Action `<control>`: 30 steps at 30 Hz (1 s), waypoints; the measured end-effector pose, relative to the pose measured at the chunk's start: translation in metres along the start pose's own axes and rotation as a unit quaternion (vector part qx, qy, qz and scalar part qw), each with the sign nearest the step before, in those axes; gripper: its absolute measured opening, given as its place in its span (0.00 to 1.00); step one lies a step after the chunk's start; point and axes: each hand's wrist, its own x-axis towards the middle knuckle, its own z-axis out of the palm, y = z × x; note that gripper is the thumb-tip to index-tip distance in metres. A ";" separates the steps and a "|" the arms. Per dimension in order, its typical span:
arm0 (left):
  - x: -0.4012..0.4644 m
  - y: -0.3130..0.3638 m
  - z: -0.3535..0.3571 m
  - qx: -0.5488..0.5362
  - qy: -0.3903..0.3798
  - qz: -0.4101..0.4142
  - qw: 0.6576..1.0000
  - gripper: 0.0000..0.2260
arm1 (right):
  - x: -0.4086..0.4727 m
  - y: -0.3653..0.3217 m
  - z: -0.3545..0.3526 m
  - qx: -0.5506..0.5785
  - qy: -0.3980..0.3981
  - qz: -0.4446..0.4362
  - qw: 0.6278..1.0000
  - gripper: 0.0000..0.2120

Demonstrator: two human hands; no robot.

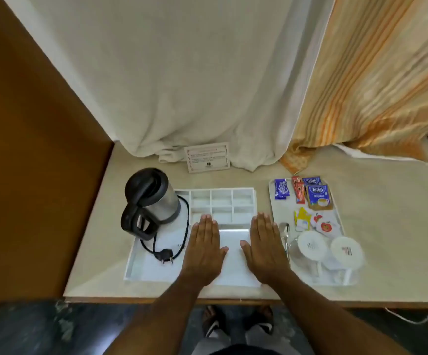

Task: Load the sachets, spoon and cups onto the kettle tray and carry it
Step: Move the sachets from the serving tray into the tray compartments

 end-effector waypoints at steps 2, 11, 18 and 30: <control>-0.001 0.001 0.006 -0.020 -0.004 -0.017 1.000 0.31 | 0.000 0.002 0.004 -0.003 0.000 0.012 1.000 0.34; -0.012 0.005 0.033 -0.062 -0.046 -0.039 0.996 0.33 | 0.023 0.001 -0.017 0.023 0.077 0.043 0.996 0.32; -0.013 0.003 0.041 -0.070 -0.043 -0.037 0.996 0.31 | 0.137 0.057 -0.085 0.051 0.066 0.254 0.964 0.12; -0.014 -0.001 0.045 -0.083 -0.070 -0.043 0.993 0.33 | 0.174 0.071 -0.082 0.248 -0.003 0.392 0.886 0.13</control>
